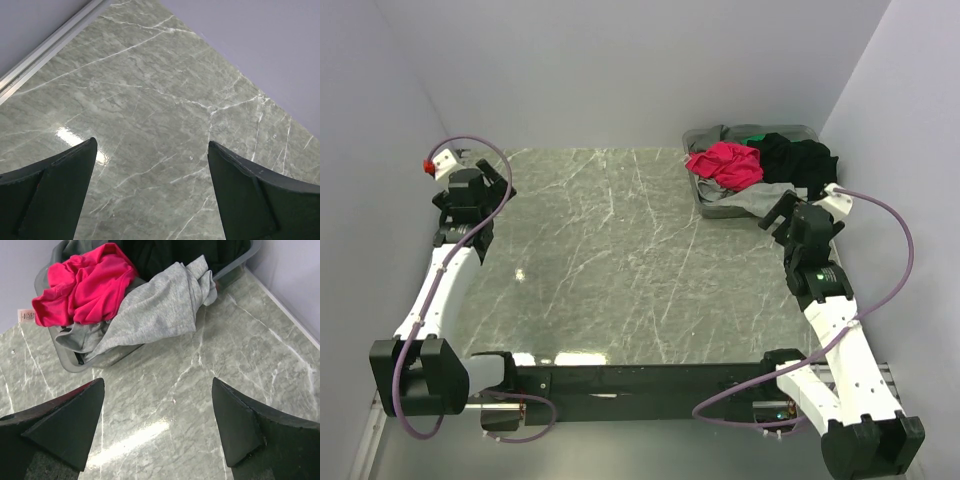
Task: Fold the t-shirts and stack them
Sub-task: Grab the tshirt from the pile
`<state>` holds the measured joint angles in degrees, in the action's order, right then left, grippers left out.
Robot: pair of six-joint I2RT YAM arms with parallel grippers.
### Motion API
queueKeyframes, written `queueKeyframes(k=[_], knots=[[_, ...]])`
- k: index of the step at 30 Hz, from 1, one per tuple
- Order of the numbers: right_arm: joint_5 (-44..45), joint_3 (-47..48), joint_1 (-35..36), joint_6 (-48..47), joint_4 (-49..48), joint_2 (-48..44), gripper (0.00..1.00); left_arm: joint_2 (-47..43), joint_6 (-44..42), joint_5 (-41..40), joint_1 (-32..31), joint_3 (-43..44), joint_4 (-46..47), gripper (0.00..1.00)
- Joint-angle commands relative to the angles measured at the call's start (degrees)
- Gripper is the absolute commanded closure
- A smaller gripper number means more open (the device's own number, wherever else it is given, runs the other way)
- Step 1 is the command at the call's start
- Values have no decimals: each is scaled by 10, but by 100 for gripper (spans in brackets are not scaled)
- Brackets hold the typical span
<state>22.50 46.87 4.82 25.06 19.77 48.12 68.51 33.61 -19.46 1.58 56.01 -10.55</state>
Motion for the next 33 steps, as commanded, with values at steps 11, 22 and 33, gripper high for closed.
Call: queueKeyframes(k=[11,22,33], knots=[[-91,106,-3,-41,-43,84,6,-17,30,-82,1,12,-36,3],[-148,485,-29,-31,88,450,9,-71,16,-44,1,-5,-58,4],[-212,739,-30,-31,233,723,16,-118,17,-26,-1,-46,-108,4]])
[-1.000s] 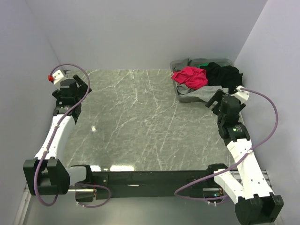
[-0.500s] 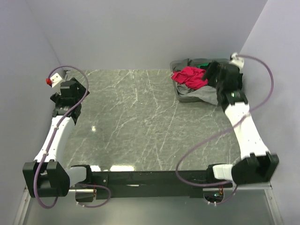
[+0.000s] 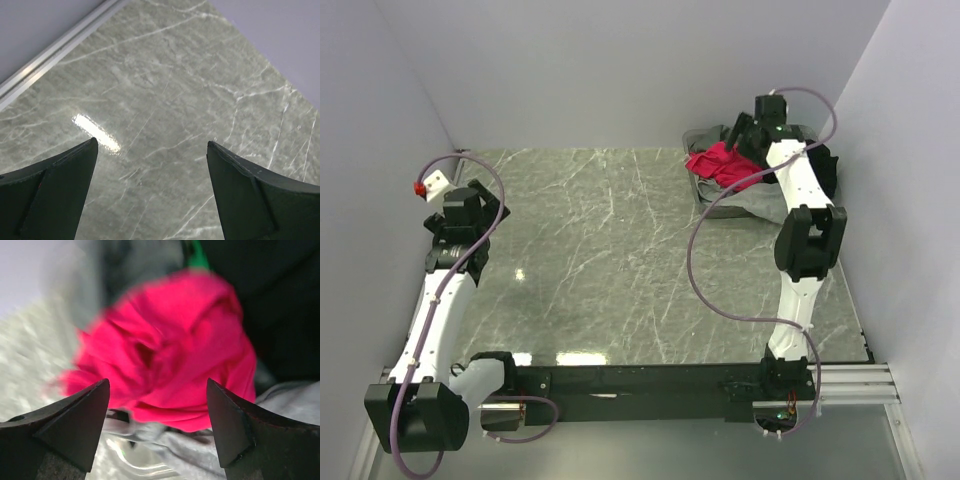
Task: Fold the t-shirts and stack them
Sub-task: Grab the tshirt from the pile
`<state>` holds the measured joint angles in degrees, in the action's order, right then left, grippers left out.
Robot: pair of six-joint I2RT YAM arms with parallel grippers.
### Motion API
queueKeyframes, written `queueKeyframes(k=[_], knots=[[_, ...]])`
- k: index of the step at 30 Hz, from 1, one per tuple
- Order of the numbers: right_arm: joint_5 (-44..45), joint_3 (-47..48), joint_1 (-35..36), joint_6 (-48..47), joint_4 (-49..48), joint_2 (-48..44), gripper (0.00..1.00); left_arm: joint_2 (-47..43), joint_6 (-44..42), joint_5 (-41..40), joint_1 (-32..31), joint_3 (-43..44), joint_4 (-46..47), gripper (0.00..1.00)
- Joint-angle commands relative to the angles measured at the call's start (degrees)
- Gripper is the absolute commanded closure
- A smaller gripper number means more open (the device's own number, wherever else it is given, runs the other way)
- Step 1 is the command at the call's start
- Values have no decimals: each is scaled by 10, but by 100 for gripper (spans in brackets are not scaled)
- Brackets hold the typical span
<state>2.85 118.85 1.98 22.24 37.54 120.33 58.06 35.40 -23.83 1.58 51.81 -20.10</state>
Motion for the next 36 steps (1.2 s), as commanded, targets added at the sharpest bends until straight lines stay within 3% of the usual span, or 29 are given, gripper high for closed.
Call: queueKeyframes(k=[1,9,15,16,17,20,26,36], knots=[[-16,11,-2,0,53,1,16,-12,-2,19,0,-6,-13,4],[-27,-36,-1,3,25,30,18,21,-12,27,0,21,-23,4],[-64,-3,0,-11,5,46,61,36,-18,29,0,36,-11,4],[-65,5,-1,-18,3,48,70,37,-16,29,0,38,-9,5],[-65,14,-1,-21,4,49,87,42,-16,33,0,40,-7,5],[-73,40,-1,-33,2,47,100,46,-10,37,0,44,-2,5],[-106,55,-1,-26,-11,-1,100,51,-11,41,0,61,6,5],[-163,36,13,-11,-62,-190,100,47,-3,48,0,101,21,5]])
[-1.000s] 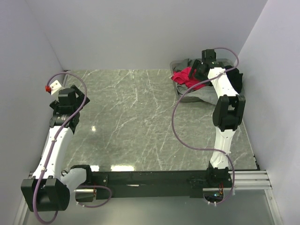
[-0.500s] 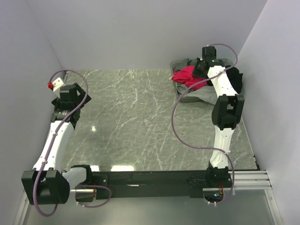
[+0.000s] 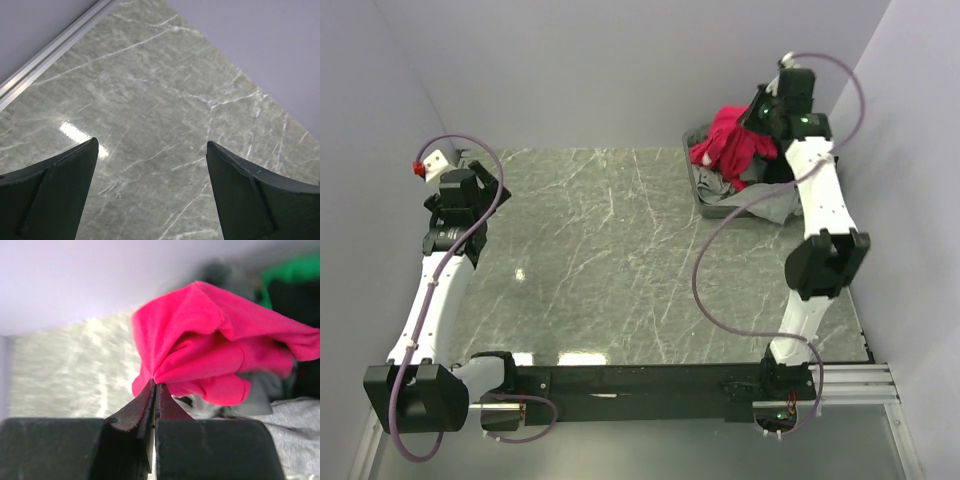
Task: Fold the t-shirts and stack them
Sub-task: Grab the tshirt from the pile, then move the tshirt to the center of the board
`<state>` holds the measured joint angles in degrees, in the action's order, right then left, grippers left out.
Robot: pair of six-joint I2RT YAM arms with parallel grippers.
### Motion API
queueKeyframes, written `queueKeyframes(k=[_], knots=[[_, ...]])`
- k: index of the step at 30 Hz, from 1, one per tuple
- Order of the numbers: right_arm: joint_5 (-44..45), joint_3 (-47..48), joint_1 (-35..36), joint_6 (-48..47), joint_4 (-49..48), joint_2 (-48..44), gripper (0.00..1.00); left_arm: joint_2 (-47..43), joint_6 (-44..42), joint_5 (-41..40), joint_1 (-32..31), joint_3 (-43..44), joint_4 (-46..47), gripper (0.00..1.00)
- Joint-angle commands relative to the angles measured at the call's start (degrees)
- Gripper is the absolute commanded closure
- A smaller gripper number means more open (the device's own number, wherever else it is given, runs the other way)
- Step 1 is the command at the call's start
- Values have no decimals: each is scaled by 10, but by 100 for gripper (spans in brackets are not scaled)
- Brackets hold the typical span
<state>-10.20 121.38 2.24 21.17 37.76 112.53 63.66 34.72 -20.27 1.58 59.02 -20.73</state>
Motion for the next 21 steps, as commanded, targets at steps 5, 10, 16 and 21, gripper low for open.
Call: queueKeyframes(k=[5,10,16,21], knots=[[-34,31,73,-47,-59,-170,100,-34,6,18,0,20,53,6],[-33,91,162,-88,-55,-196,100,-62,-4,5,0,5,57,5],[-59,161,250,-57,-94,-191,100,-89,-9,-4,0,-14,46,5],[-77,82,261,1,-149,-204,100,-107,-11,-4,0,-28,30,5]])
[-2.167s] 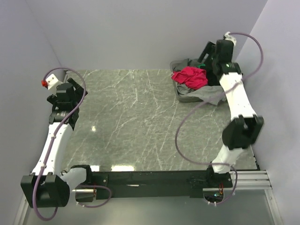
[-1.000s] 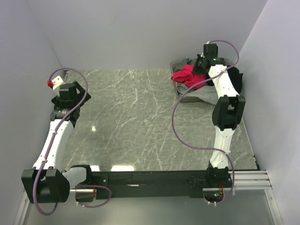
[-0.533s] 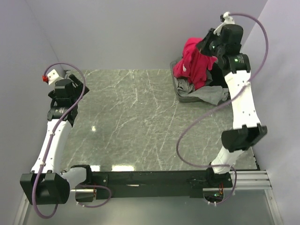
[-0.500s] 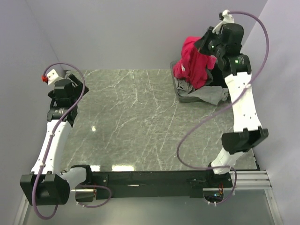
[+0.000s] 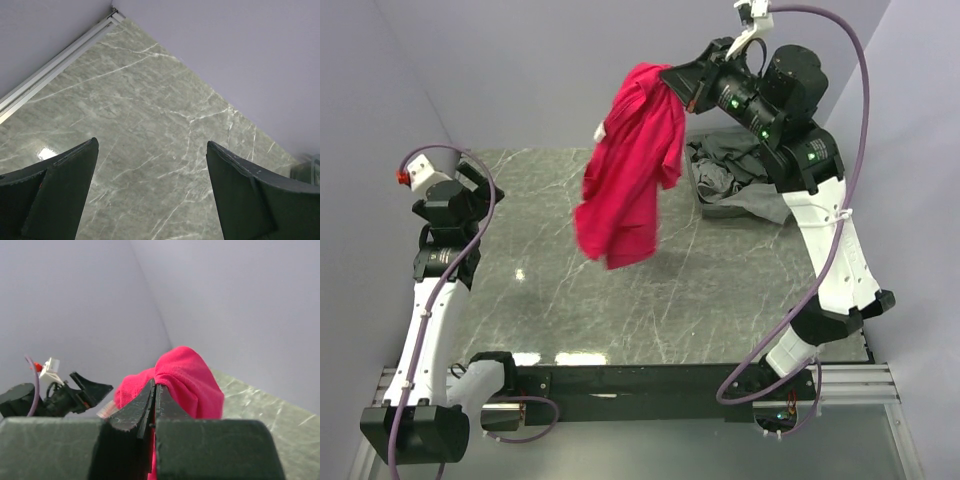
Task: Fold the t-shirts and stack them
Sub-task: Move the tshirt to the center of the board, then flatten the tshirt out
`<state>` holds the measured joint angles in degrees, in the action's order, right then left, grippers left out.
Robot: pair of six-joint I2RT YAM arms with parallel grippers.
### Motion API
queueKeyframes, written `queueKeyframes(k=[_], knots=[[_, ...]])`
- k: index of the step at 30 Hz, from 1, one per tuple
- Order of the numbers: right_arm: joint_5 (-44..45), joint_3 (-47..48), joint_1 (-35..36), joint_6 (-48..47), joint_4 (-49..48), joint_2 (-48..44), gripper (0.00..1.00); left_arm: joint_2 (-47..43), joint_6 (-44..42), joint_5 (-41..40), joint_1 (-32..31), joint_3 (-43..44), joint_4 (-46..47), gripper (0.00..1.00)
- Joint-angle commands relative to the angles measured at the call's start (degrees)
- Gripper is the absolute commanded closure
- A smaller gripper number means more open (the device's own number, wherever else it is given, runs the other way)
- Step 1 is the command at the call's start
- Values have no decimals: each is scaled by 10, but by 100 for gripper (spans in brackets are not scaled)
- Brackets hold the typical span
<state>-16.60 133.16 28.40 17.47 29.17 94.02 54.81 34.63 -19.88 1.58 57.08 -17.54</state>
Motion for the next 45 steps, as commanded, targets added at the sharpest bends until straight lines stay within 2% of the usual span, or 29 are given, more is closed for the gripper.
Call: queueKeyframes(k=[1,3,5,8,9,14,17,29,37,45], knots=[[-9,-60,-1,41,-62,-23,100,-23,-11,-8,0,-13,-8,5],[26,-139,-4,38,-43,-31,100,-25,-7,-10,0,-18,-20,5],[66,-222,-15,41,-5,-34,85,-26,-4,-14,0,-21,-38,5],[97,-330,-56,78,38,-27,40,-26,10,-13,0,-35,-57,5],[80,-356,-67,83,42,-24,39,-25,17,-11,0,-43,-62,6],[69,-481,-70,61,20,-48,37,-16,30,16,-4,-70,-70,10],[58,-505,-70,62,13,-45,37,-1,31,32,-14,-81,-70,13],[18,-532,-63,77,11,52,43,151,-6,154,-198,-51,-3,19],[34,-541,-56,85,4,100,46,260,-15,229,-221,-4,22,20],[81,-541,-49,84,24,141,48,364,-19,259,-245,73,-15,22]])
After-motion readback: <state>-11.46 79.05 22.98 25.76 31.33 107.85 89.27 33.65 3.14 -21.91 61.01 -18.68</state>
